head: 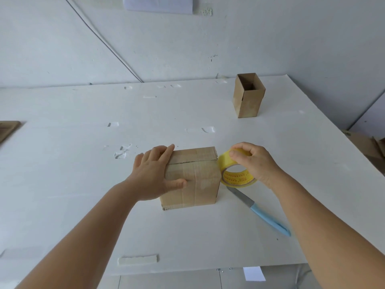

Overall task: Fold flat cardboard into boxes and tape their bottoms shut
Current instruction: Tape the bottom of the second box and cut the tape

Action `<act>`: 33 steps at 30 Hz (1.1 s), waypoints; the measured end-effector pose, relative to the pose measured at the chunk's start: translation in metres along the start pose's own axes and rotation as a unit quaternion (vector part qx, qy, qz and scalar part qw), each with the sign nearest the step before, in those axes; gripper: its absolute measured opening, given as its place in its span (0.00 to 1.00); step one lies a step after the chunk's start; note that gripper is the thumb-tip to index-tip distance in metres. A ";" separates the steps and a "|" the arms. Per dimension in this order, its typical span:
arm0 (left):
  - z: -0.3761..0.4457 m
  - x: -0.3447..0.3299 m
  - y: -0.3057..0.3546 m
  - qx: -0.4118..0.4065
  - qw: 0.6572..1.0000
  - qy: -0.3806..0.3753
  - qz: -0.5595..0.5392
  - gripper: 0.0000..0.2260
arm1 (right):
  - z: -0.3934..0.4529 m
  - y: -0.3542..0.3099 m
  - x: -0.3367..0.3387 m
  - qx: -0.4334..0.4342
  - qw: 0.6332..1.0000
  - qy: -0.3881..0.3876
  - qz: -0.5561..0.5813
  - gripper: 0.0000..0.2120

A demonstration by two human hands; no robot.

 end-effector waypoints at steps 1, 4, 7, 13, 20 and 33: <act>0.001 0.001 0.002 -0.006 0.999 -0.012 0.041 0.54 | 0.000 -0.001 -0.001 0.002 1.000 0.000 0.002 0.01; 0.003 0.003 0.009 -0.015 0.991 -0.064 0.118 0.54 | 0.000 -0.003 -0.003 0.006 1.000 -0.003 0.007 0.01; 0.005 0.004 0.021 -0.016 0.986 -0.095 0.133 0.53 | 0.001 -0.006 -0.003 0.014 1.000 -0.011 0.003 0.01; 0.036 -0.022 0.084 -0.106 0.976 -0.101 0.163 0.50 | 0.003 -0.015 -0.008 0.038 0.997 -0.020 -0.067 0.03; 0.053 -0.029 0.098 -0.147 0.975 -0.055 0.157 0.47 | 0.007 -0.014 -0.003 0.057 0.991 -0.046 -0.111 0.05; 0.042 -0.028 0.085 -0.117 0.989 -0.051 0.080 0.43 | 0.018 0.020 -0.016 0.077 0.973 -0.081 -0.200 0.11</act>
Point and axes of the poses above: each hand's wrist, its own z-axis towards the middle knuckle, its own x-axis out of the back of the hand, y = z × x, the point moved 5 cm from there along z, towards the middle knuckle, and after that the axes turned 9 degrees about -z, right-handed, at the moved point
